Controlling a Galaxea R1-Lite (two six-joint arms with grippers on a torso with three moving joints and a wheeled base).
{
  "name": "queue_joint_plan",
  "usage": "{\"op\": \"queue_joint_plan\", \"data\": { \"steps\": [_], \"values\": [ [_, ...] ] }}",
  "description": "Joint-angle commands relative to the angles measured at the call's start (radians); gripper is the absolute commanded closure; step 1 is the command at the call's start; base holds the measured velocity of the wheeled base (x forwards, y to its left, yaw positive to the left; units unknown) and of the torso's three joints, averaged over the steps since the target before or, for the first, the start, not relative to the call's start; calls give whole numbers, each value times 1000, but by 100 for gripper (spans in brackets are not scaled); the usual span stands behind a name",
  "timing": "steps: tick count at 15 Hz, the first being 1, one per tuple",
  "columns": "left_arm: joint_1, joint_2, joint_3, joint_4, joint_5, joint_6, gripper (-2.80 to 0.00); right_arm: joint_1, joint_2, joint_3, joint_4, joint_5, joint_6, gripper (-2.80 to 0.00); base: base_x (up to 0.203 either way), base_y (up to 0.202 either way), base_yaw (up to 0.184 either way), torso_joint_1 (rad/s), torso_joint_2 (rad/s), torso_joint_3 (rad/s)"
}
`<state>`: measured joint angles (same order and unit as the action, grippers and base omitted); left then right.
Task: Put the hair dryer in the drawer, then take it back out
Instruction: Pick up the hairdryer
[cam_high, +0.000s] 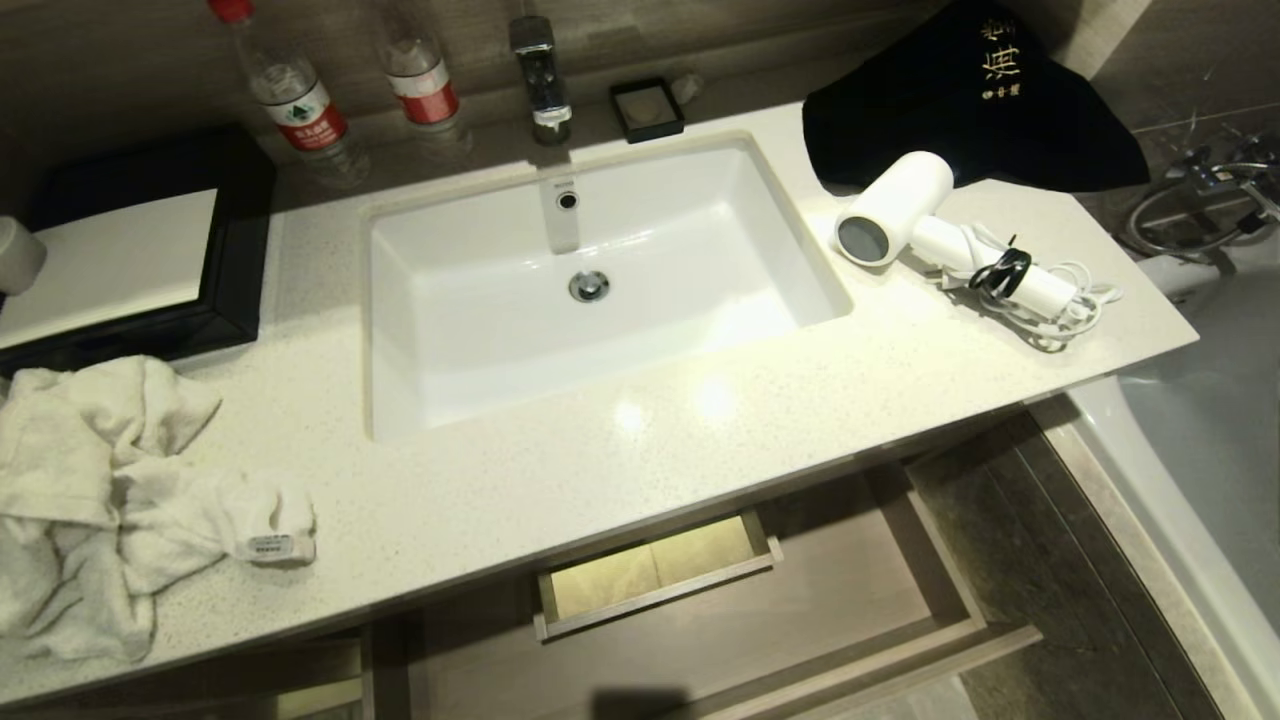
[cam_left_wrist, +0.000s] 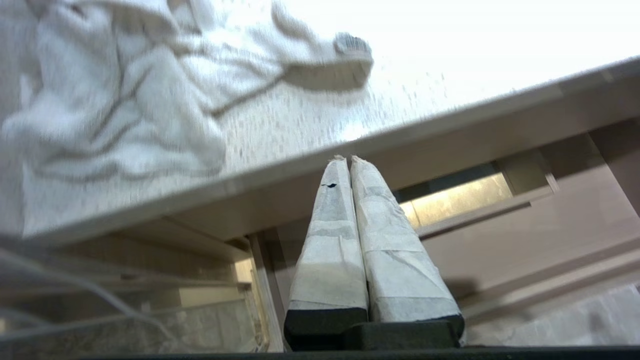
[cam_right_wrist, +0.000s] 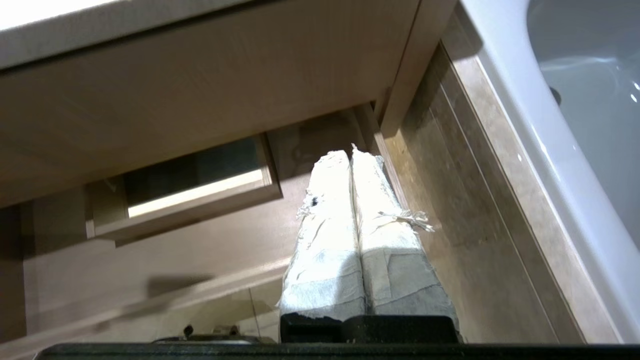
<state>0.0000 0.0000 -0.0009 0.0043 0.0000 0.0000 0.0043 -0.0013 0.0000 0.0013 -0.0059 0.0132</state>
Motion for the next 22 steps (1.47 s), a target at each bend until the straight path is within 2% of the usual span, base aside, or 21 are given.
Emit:
{"op": "queue_joint_plan", "data": {
  "steps": [1,11,14,18,19,22],
  "values": [
    [0,-2,-1,0,0,0,0,0,1,0,0,0,-1,0,0,0,0,373,-290,80],
    [0,-1,0,0,0,0,0,0,1,0,0,1,4,0,0,0,0,427,-431,8],
    [0,-2,0,0,0,0,0,0,1,0,0,1,3,0,0,0,0,143,-154,-31],
    [0,-1,0,0,0,0,0,0,1,-4,0,2,-51,0,0,0,0,6,-7,2],
    [0,-2,1,0,0,0,0,0,4,-36,7,14,-53,0,0,0,0,0,0,0],
    [0,0,-1,0,0,-1,0,0,87,-254,112,30,-58,0,0,0,0,0,0,0]
  ]
}}
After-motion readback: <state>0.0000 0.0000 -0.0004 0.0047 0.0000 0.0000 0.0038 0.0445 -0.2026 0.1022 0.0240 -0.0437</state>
